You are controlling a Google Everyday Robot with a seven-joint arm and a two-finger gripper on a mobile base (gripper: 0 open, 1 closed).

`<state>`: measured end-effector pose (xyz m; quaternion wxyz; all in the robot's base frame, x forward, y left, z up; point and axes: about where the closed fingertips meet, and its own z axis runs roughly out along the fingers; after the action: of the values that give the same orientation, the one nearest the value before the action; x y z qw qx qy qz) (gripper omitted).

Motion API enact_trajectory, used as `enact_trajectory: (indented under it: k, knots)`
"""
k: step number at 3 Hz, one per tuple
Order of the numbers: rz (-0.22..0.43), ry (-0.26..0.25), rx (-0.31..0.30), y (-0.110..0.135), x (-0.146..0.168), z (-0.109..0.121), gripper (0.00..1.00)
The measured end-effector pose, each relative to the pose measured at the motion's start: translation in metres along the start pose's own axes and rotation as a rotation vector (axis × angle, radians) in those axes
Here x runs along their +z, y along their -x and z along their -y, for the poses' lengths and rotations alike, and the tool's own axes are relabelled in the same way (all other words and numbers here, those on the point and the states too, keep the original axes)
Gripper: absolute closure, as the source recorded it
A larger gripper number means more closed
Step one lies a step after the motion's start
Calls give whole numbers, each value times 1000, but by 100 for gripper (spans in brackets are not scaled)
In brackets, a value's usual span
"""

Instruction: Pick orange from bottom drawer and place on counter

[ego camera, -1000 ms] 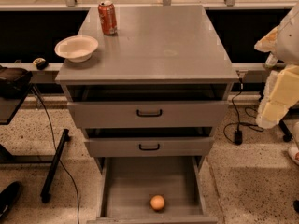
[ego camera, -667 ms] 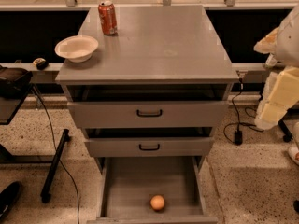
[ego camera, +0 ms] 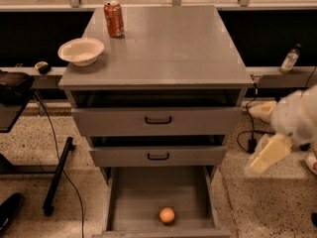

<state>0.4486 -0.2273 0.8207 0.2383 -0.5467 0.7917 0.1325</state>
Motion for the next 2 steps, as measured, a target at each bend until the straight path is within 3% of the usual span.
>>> enact_trajectory:
  k: [1, 2]
  knots:
    - [304, 13, 67, -37, 55, -4, 0]
    - [326, 10, 64, -39, 51, -6, 0]
